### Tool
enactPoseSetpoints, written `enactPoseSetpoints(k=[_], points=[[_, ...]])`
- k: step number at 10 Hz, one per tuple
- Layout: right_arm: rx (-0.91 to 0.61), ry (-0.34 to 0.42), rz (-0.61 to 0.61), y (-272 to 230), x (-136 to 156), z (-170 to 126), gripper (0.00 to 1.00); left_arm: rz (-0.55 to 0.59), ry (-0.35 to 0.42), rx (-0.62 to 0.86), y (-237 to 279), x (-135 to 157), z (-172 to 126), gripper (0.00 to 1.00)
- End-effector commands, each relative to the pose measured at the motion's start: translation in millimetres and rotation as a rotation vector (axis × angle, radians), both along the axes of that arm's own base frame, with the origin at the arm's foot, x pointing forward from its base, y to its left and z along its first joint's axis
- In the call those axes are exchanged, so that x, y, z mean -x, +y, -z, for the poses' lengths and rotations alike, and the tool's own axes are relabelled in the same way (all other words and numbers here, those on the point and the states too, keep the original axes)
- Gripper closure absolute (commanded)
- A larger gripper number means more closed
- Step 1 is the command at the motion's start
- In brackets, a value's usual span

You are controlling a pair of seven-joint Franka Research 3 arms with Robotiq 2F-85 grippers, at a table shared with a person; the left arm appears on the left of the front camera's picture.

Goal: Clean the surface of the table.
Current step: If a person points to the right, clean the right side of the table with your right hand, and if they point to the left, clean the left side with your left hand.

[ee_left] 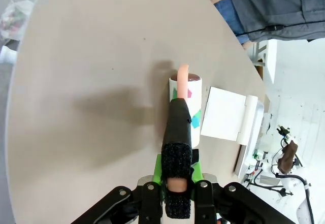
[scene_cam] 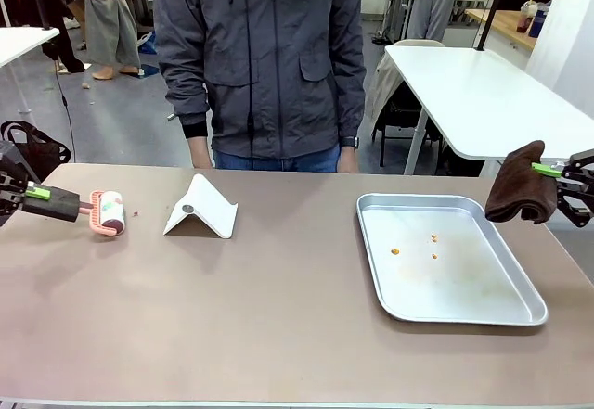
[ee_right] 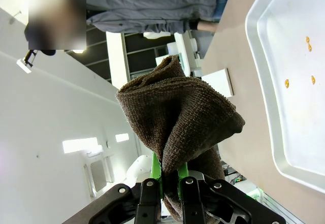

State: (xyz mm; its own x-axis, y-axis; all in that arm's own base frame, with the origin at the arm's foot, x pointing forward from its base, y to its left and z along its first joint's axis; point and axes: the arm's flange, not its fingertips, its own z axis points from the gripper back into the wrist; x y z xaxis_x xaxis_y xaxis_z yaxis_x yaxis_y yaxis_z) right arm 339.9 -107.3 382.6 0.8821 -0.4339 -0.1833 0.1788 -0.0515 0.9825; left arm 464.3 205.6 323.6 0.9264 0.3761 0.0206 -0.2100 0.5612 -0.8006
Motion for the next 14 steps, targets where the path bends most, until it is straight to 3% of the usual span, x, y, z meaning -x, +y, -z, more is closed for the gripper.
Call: enactPoseSetpoints(k=[1, 10, 14], points=[[-0.006, -0.002, -0.004, 0.8, 0.7, -4.5, 1.0, 0.028, 0.056, -0.035, -19.4, 1.1, 14.3, 0.78], [-0.006, -0.002, -0.004, 0.8, 0.7, -4.5, 1.0, 0.047, -0.004, 0.052, -55.6, -27.7, 12.8, 0.78], [-0.006, -0.002, -0.004, 0.8, 0.7, -4.5, 1.0, 0.011, -0.216, 0.195, -28.5, -14.3, -37.3, 0.78]])
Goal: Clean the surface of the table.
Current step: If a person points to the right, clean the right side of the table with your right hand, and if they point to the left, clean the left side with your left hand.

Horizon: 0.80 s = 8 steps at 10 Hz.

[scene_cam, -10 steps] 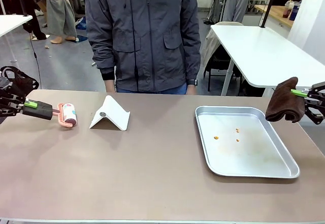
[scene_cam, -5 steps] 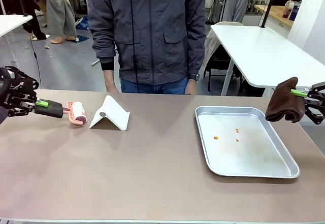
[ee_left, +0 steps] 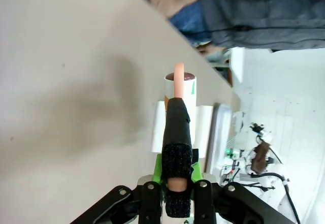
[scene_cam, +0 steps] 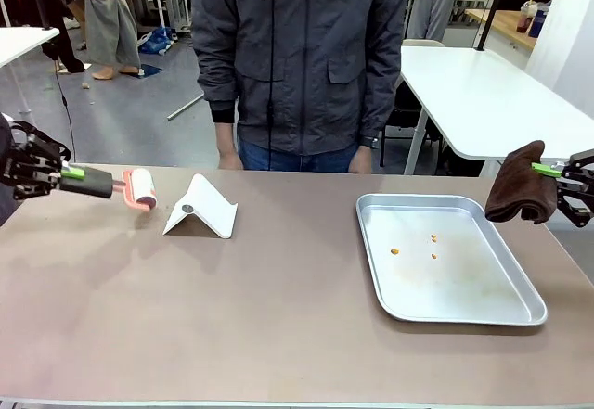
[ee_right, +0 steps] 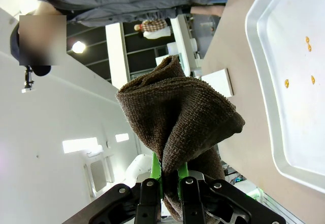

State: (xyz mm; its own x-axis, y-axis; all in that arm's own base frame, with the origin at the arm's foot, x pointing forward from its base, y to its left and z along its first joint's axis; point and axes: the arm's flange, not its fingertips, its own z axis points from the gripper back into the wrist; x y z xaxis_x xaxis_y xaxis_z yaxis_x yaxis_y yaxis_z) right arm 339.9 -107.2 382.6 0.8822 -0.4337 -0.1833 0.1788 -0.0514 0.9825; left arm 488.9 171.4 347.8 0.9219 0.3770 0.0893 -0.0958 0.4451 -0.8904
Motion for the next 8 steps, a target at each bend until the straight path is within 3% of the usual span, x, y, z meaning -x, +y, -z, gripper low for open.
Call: enactPoseSetpoints(k=[1, 3, 5, 8], points=[[-0.006, -0.002, -0.003, 0.7, 0.7, -4.5, 1.0, -0.004, -0.128, 0.089, 15.8, 18.2, -29.6, 0.78], [-0.006, -0.002, -0.003, 0.7, 0.7, -4.5, 1.0, 0.055, -0.127, 0.143, 43.5, 41.8, -53.3, 0.78], [-0.006, -0.002, -0.003, 0.7, 0.7, -4.5, 1.0, 0.208, -0.101, 0.263, 85.3, 81.6, -78.1, 0.78], [-0.006, -0.002, -0.003, 0.7, 0.7, -4.5, 1.0, 0.288, -0.151, 0.429, 141.9, 131.4, -97.4, 0.78]])
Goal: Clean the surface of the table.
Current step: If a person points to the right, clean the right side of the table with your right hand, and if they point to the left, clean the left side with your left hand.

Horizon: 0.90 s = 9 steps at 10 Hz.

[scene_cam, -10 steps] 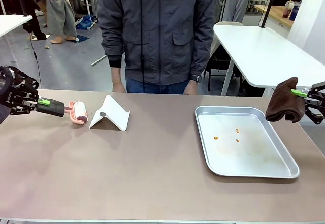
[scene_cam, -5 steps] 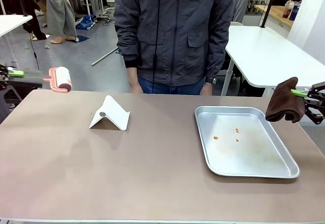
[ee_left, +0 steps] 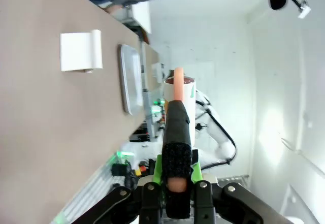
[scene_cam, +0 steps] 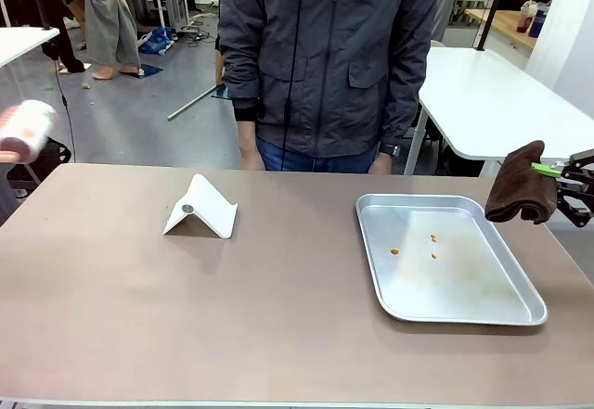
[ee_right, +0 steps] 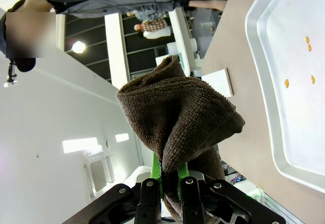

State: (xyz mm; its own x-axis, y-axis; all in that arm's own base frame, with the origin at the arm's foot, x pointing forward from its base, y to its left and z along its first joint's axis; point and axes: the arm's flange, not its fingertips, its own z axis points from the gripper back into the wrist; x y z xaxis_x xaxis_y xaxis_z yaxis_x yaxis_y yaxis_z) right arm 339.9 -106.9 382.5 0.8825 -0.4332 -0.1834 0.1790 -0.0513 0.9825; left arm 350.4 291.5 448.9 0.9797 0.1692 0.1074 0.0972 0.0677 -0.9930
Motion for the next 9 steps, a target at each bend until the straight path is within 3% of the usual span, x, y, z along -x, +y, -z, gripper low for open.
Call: enactPoseSetpoints(k=[1, 9], points=[[-0.006, -0.002, -0.003, 0.5, 0.7, -4.6, 1.0, -0.032, -0.027, 0.008, 32.4, 1.7, 6.5, 0.78], [-0.006, -0.002, -0.003, 0.5, 0.7, -4.6, 1.0, -0.017, -0.001, 0.019, 11.3, 6.5, 10.4, 0.78]])
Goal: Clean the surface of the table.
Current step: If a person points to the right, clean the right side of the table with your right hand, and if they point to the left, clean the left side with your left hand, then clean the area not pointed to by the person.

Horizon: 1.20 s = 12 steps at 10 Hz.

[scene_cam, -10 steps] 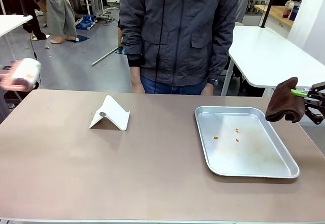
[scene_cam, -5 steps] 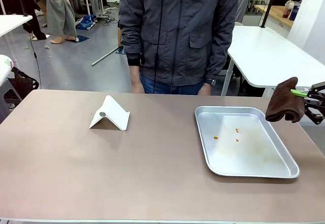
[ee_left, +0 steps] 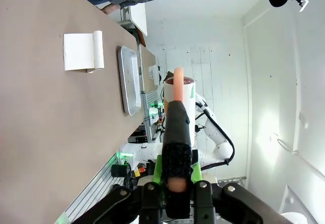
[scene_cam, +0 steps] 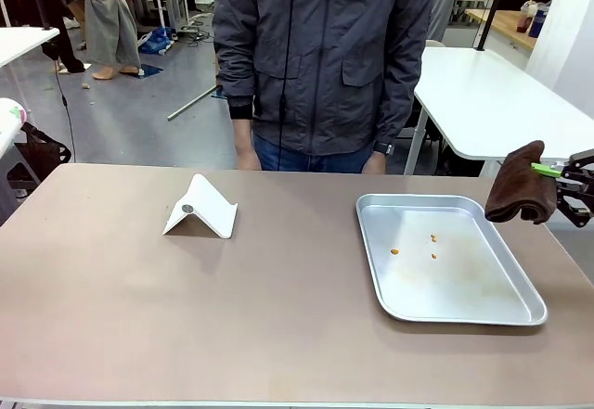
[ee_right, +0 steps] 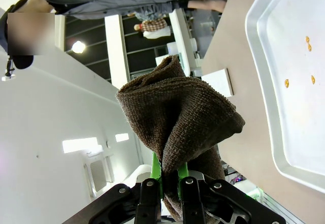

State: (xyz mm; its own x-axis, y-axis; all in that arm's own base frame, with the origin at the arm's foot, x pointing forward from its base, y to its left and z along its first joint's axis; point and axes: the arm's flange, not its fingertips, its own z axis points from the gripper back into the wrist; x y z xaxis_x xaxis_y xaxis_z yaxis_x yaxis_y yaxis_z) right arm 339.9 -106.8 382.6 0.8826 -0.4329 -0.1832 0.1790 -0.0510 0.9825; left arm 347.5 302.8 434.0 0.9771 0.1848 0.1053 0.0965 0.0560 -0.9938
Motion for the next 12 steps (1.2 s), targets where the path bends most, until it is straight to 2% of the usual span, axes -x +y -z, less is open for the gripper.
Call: enactPoseSetpoints(k=[1, 12], points=[[-0.006, -0.002, -0.003, 0.3, 0.8, -4.6, 1.0, -0.003, -0.001, 0.005, 0.0, 3.6, -4.5, 0.78], [-0.006, -0.002, -0.003, 0.3, 0.8, -4.6, 1.0, -0.003, -0.001, 0.005, 0.0, 3.6, -4.5, 0.78]])
